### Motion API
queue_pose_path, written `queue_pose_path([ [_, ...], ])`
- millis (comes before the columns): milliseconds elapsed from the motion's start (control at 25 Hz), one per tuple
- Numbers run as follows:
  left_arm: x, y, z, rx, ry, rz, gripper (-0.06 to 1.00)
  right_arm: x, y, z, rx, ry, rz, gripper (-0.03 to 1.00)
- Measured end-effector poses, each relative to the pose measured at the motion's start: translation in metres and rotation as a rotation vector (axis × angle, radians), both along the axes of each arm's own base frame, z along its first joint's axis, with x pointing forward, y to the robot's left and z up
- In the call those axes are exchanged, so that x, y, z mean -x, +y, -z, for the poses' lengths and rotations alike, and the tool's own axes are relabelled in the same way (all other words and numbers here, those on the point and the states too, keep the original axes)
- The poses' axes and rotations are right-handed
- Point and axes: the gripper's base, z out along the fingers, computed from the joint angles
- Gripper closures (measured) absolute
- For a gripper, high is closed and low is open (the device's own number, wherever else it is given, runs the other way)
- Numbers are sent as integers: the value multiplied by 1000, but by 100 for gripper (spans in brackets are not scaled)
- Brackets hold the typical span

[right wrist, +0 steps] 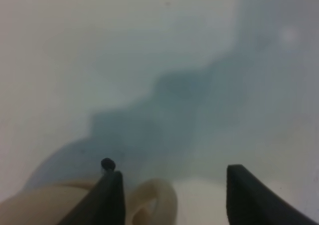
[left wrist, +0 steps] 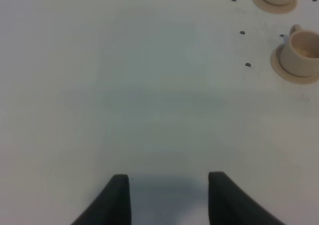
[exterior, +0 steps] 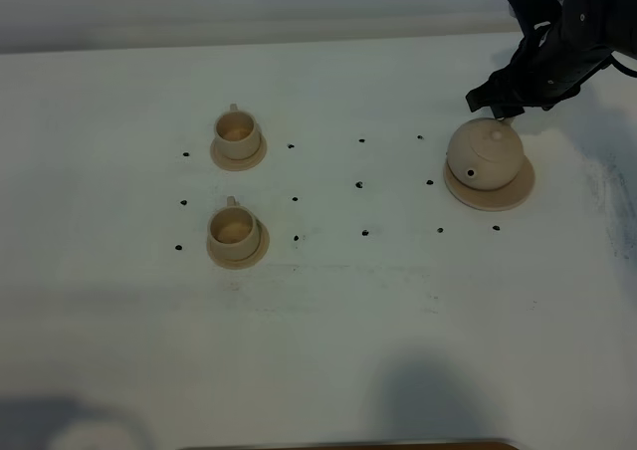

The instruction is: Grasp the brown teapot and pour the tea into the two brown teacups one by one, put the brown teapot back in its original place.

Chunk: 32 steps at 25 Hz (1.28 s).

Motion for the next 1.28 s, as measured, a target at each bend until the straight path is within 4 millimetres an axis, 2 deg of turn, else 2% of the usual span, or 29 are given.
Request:
queue_pose_path([
  [720,0,0,0,0,0,0,51,-6,1,-8,-11,-37,2,52],
  [1280,0,0,0,0,0,0,51,-6,1,-8,-28,-35,37,47],
])
